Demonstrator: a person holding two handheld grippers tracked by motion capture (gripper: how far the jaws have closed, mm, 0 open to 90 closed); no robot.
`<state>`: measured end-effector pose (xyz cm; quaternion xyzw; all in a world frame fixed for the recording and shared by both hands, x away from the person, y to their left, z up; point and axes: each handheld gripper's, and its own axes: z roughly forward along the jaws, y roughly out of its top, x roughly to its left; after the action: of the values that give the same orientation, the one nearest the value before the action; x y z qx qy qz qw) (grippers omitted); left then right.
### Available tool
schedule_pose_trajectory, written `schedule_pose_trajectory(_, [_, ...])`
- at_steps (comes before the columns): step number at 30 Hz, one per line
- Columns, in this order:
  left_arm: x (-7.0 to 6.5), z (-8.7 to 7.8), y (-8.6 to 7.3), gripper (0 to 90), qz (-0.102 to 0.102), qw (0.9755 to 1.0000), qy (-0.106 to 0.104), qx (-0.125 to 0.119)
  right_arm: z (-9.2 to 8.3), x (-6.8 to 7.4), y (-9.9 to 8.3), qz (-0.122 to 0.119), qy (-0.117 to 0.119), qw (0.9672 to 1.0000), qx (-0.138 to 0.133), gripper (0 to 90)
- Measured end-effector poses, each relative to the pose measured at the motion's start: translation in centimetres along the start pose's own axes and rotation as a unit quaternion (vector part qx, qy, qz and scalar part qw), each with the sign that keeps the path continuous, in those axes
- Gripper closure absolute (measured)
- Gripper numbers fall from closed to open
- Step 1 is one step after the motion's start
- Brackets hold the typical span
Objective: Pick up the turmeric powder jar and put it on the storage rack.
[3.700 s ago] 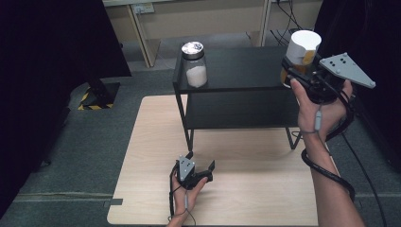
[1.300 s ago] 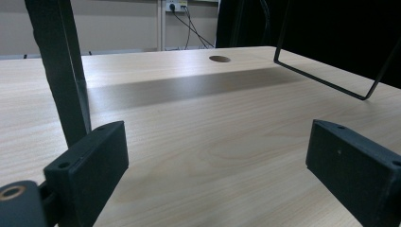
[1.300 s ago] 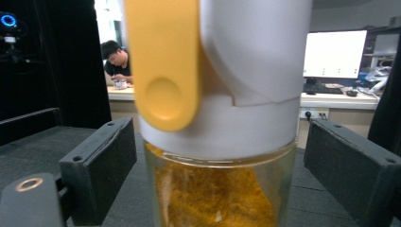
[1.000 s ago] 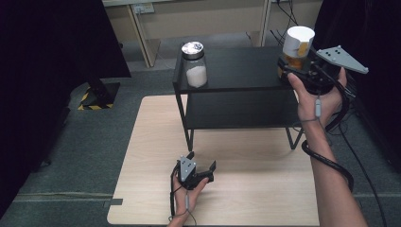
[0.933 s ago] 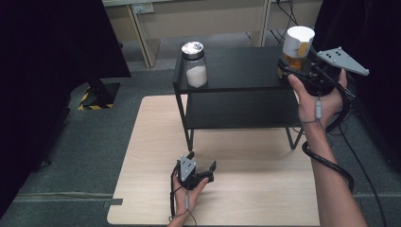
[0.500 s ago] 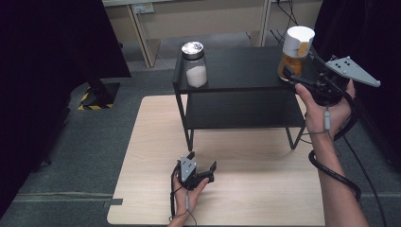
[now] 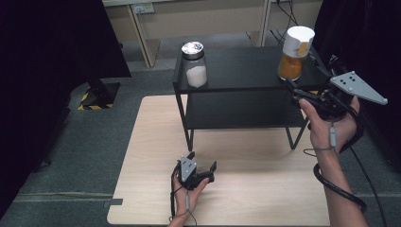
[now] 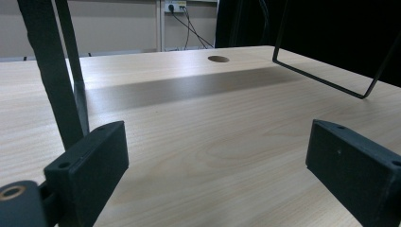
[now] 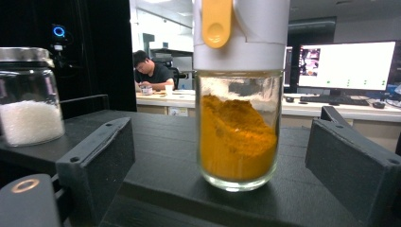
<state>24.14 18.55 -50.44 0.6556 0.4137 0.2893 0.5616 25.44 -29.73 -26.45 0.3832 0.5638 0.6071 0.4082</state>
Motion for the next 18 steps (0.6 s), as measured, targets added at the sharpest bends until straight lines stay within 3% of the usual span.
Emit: schedule_pose_trajectory(18, [-0.1, 0.0, 0.0, 6.1, 0.002, 1.0000, 0.000, 0.000, -2.7, 0.2, -2.3, -0.013, 0.021, 0.9997, 0.005, 9.2])
